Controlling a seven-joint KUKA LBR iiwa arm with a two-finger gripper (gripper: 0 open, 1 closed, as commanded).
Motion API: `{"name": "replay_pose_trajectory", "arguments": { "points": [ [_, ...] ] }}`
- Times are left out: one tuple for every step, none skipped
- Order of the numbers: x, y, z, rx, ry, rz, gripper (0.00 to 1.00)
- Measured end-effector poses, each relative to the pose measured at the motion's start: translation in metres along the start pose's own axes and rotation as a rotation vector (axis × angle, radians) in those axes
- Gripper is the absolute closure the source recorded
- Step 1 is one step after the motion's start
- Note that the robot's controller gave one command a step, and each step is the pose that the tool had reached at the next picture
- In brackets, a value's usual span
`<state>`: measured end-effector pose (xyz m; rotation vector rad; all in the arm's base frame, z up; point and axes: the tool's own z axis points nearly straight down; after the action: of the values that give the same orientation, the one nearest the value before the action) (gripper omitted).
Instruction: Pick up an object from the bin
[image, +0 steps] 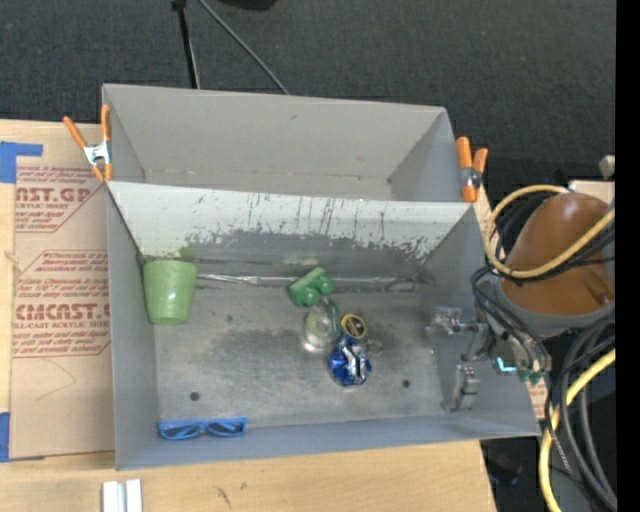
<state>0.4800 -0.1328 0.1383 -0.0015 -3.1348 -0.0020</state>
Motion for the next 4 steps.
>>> {"name": "replay_pose_trajectory", "arguments": {
  "points": [
    [-0.020,0.068,0.017,-0.002,-0.006,-0.086,0.00],
    [-0.020,0.144,0.069,0.000,-0.009,-0.340,0.00],
    [-0.022,0.141,0.065,0.004,-0.013,-0.336,1.00],
    [-0.020,0.129,-0.052,0.005,-0.015,-0.436,1.00]
  ]
}}
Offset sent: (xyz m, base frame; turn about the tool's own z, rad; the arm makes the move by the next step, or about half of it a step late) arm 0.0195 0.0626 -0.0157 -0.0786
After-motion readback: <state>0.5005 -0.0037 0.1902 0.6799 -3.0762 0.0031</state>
